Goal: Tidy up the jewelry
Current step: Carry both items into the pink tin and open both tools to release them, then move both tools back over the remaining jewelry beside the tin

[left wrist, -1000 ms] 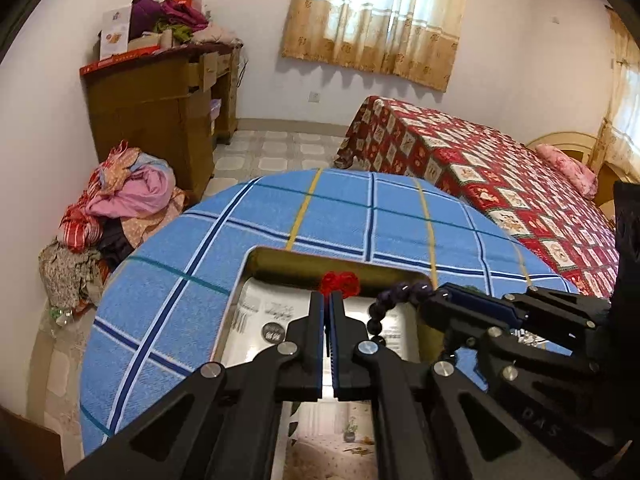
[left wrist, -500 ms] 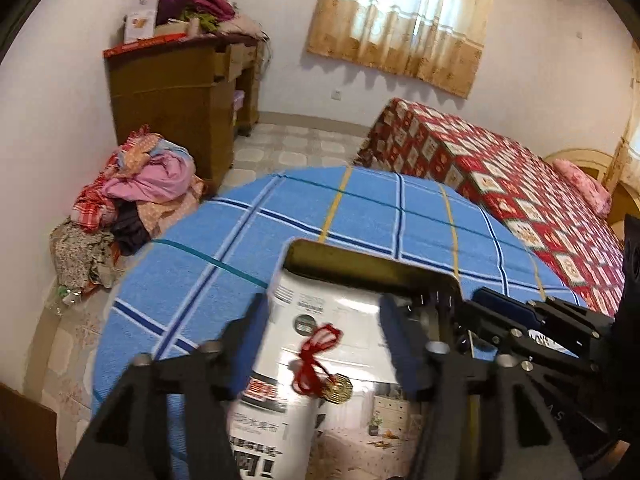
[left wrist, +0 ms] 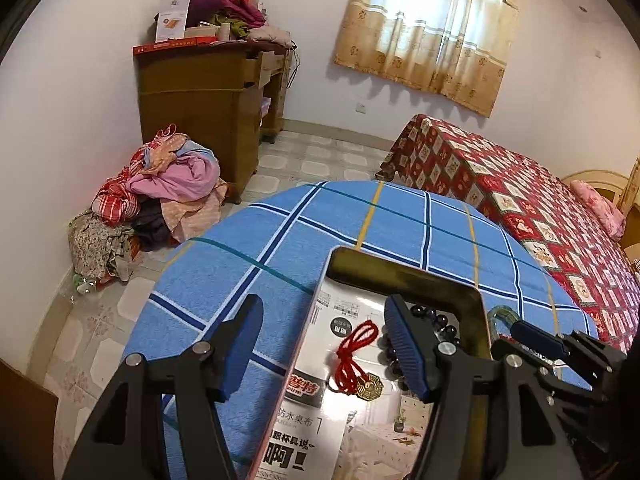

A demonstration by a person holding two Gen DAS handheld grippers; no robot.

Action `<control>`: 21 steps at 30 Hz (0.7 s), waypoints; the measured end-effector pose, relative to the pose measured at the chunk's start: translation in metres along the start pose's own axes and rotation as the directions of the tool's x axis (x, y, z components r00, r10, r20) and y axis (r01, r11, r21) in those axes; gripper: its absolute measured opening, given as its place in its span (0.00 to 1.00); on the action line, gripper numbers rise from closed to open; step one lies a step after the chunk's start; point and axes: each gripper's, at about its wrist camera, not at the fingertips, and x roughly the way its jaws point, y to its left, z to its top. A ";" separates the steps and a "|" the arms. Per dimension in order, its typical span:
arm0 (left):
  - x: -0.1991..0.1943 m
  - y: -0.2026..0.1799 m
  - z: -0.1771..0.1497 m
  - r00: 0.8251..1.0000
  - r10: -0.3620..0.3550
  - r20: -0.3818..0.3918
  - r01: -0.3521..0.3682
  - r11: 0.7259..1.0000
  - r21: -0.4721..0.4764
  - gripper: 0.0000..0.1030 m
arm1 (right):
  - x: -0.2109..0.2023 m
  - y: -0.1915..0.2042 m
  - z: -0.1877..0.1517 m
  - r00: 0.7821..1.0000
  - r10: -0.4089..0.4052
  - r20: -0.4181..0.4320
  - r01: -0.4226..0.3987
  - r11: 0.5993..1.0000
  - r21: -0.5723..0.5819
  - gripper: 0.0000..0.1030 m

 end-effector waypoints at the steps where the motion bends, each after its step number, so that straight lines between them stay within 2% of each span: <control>1: 0.000 -0.003 -0.002 1.000 0.016 0.000 -0.016 1.000 0.011 0.62 | 0.000 0.000 -0.002 1.000 -0.001 -0.001 0.001 1.000 0.004 0.35; 4: 0.001 -0.010 -0.006 0.998 0.057 0.003 -0.057 0.998 0.040 0.62 | -0.003 -0.003 -0.009 1.000 -0.010 -0.002 0.010 1.000 0.023 0.35; 21: -0.001 -0.031 -0.023 0.998 0.060 -0.018 -0.058 0.995 0.082 0.62 | -0.012 -0.003 -0.021 1.000 -0.015 0.008 0.015 0.999 0.038 0.35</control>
